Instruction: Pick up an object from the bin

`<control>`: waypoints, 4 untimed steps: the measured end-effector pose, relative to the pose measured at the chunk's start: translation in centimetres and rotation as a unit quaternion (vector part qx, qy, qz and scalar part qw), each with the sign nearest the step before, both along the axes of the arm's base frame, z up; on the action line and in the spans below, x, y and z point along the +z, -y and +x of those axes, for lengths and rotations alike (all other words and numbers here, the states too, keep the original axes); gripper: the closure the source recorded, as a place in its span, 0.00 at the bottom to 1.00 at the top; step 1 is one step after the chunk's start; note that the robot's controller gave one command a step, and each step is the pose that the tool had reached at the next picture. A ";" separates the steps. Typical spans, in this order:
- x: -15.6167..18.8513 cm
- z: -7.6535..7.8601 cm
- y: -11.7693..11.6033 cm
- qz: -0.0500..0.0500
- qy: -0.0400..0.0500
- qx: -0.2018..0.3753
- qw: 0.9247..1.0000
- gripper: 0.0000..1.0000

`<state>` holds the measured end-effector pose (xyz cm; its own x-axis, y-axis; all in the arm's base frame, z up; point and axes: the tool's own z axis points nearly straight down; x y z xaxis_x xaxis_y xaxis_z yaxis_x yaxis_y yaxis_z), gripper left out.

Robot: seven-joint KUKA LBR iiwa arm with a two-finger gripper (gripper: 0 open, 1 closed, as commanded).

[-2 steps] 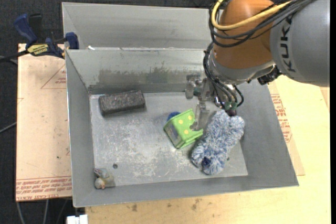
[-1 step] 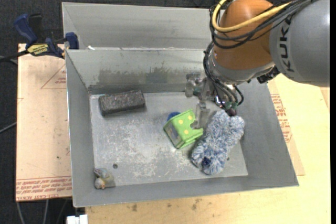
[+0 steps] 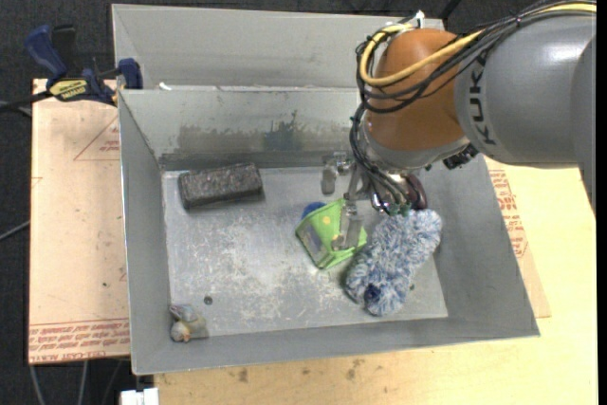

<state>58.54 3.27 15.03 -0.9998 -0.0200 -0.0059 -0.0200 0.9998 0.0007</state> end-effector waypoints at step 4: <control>4.3 1.2 -0.6 0.000 -0.002 -0.015 1.000 1.00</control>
Offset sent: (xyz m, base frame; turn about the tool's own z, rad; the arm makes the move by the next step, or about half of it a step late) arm 0.0002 -0.0137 -0.0553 0.0159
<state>59.78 3.89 19.33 -1.0000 0.0095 -0.0020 0.0095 1.0000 0.0015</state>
